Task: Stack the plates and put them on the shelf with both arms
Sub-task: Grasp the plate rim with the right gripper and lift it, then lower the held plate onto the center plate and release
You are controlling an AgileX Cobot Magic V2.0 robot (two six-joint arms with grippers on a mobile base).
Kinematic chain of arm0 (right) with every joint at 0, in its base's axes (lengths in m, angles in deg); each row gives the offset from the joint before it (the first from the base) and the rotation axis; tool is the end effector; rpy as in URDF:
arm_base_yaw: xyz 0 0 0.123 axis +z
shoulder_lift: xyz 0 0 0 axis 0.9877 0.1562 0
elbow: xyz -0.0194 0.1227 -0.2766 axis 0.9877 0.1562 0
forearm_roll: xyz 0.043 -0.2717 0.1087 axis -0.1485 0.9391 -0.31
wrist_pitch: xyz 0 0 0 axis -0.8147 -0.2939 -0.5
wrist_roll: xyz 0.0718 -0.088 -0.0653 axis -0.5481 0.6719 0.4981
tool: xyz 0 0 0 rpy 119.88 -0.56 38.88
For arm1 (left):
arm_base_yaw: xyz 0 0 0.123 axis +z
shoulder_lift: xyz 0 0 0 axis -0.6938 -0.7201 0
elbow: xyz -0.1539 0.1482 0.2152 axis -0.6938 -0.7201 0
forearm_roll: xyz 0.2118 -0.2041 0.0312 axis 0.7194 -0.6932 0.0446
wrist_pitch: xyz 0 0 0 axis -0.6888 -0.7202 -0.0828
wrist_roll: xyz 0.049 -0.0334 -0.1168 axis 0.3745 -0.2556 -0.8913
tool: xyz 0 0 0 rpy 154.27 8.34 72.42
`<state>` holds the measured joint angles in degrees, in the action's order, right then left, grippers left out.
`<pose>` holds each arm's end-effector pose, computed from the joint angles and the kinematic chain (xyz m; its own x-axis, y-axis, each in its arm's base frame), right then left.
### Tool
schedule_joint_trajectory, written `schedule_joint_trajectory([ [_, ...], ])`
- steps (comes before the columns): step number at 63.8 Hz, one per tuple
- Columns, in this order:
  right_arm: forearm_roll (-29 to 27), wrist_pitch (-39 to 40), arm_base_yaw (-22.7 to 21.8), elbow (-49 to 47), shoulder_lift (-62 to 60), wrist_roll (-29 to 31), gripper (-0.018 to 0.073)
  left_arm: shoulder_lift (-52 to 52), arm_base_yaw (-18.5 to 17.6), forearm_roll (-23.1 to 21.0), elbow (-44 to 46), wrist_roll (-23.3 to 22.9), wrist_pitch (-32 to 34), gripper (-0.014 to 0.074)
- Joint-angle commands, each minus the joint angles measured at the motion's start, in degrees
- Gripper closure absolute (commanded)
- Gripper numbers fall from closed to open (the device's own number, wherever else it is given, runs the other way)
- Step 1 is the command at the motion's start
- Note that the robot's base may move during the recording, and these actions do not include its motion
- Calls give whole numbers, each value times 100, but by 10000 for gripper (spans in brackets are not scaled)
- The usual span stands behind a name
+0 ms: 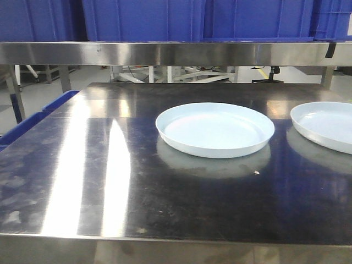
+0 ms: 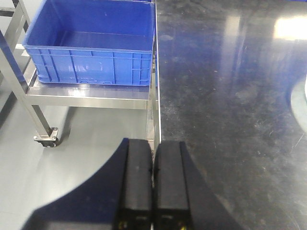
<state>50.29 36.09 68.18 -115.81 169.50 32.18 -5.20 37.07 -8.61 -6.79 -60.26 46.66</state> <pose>0.3844 -0.1022 0.1540 -0.7631 0.2758 -0.5844 0.3604 0.9323 -0.0305 0.2138 -0.0287 0.2631 -0.4839 0.0043 -0.8751 0.1131 0.9919 -0.0577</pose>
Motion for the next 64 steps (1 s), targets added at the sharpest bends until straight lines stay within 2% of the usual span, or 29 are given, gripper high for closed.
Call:
schedule_joint_trajectory([
  [1,77,285,-59,-181,-238,19,550,30,18,-31,150,-57,478,510],
  [6,77,254,-59,-210,-305,19,513,30,18,-31,150,-57,478,510],
  [16,77,197,-16,-445,-719,19,537,30,18,-31,150,-57,478,510],
  [30,59,-203,449,-972,-1443,19,537,30,18,-31,150,-57,478,510],
  [37,-41,-324,939,-1180,-1547,19,537,30,18,-31,150,-57,478,510],
  [56,-41,-120,2668,-1520,-1164,19,537,30,18,-31,150,-57,478,510],
  [64,-35,-29,3108,-1586,-820,19,537,30,18,-31,150,-57,478,510],
])
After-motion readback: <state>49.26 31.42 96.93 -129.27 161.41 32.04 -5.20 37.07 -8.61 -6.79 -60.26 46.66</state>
